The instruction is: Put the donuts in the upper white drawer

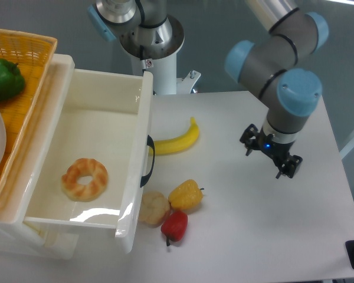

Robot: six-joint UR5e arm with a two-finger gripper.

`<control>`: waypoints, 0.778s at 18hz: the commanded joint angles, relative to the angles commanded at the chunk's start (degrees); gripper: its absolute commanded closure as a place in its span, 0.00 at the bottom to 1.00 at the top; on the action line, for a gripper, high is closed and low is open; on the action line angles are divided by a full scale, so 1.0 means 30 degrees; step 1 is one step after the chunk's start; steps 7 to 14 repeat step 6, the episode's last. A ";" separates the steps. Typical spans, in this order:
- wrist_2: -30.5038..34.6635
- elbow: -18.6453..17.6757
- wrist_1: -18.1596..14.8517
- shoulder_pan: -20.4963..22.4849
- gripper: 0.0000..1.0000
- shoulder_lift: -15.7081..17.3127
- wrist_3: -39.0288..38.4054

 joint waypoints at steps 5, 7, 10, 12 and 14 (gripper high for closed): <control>0.0029 -0.0001 0.0177 0.0060 0.00 -0.0088 0.0030; 0.0029 -0.0001 0.0207 0.0060 0.00 -0.0088 0.0030; 0.0029 -0.0001 0.0207 0.0060 0.00 -0.0088 0.0030; 0.0029 -0.0001 0.0207 0.0060 0.00 -0.0088 0.0030; 0.0029 -0.0001 0.0207 0.0060 0.00 -0.0088 0.0030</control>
